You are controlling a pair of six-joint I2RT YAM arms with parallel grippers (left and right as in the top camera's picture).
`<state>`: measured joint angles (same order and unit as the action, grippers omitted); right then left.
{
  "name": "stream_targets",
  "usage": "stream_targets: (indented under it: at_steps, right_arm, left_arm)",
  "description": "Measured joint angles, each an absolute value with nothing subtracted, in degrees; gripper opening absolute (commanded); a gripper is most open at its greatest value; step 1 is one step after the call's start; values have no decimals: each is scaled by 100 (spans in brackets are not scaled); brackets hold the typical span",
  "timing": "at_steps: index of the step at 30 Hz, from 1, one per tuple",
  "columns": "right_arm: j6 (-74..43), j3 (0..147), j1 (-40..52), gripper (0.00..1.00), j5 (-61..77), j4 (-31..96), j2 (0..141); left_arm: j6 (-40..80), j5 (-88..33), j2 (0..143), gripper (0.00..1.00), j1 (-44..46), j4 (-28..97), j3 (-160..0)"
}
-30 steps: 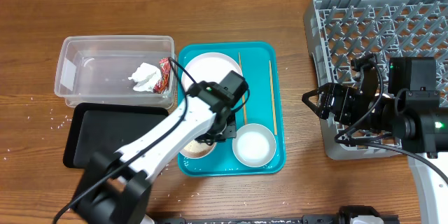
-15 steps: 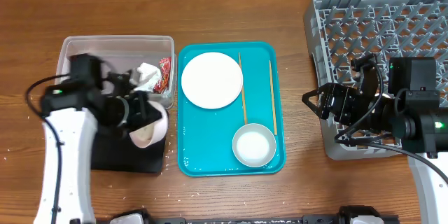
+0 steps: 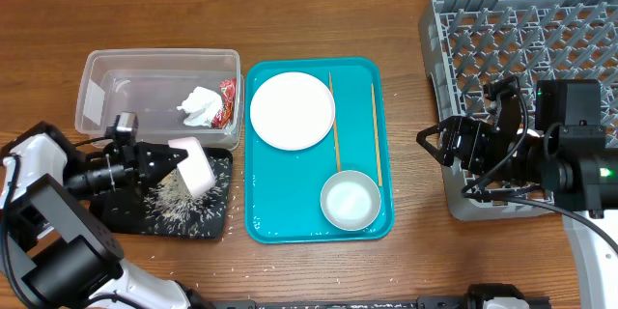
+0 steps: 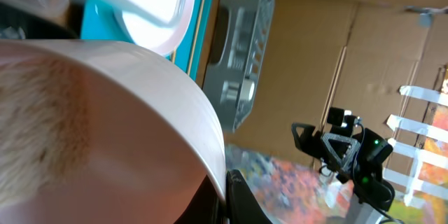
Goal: Sort waste into correct bins and load items into the dishwasher
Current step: 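Tip the rice bowl over the black tray to dump the rice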
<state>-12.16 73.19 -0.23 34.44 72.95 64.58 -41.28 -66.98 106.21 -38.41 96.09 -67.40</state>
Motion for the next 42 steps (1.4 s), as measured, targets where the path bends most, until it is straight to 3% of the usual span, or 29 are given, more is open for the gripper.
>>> stream_targets:
  at_steps: [15,33,37,42]
  right_arm:
    - [-1214,7319,-23,86,3430,7332,6458]
    - [-1214,7319,-23,86,3428,7354,6458]
    - [-1216,7319,-23,86,3430,7345,6458]
    - [-1216,7319,-23,86,3428,7347,6458]
  left_arm:
    - [-5299,-7454,10704,4,-4027,9491,-6246]
    - [-5513,-7328,10672,4,-3997,9647,-6217]
    - [-5006,-7279,10648,4,-3975,8897,-6217]
    - [-5035,-7279,10575,4,-3859,9653,-6217]
